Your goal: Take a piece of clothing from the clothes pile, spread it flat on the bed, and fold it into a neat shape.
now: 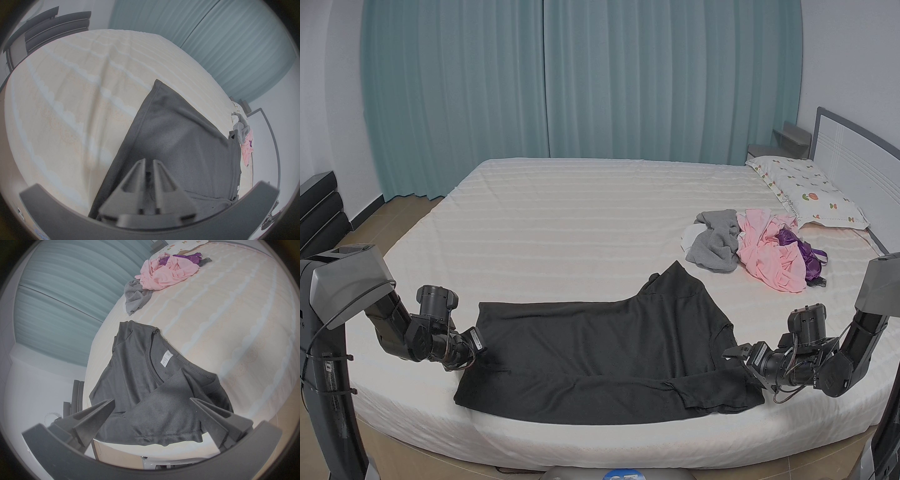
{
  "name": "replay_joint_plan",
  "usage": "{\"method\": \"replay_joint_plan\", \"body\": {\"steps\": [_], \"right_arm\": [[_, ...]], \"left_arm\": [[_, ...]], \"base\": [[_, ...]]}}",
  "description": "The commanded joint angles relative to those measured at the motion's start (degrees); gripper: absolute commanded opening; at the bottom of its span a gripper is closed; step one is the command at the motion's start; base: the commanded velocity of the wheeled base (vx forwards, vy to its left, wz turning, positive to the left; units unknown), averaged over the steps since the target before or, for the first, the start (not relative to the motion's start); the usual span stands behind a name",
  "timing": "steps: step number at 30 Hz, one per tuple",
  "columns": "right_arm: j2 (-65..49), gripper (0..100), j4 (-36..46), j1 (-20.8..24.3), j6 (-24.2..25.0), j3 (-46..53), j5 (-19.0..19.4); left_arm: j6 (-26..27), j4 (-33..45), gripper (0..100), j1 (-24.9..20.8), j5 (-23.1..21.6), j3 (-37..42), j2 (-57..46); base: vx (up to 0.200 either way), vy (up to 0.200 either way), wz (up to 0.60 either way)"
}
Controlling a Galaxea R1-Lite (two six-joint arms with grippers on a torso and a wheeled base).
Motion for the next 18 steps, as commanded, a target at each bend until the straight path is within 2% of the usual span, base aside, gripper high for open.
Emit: {"method": "replay_joint_plan", "body": {"steps": [1,10,18], "right_arm": [[0.2,100,0.0,0.0,0.0,-0.1,0.0],[0.2,100,0.0,-0.5,-0.3,-0.4,0.1],[1.7,100,-2.4,-3.0,-7.0,-0.8,6.0]], "left_arm": [[0.0,0.1,0,0.2,0.1,0.6,-0.3],[-0.1,2.2,0,1.2,0.1,2.5,-5.5],[-0.1,2.2,0,1.9,3.7,4.5,-7.2]], "base": [[0.000,0.000,0.00],[0.000,0.000,0.00],[0.000,0.000,0.00]]}}
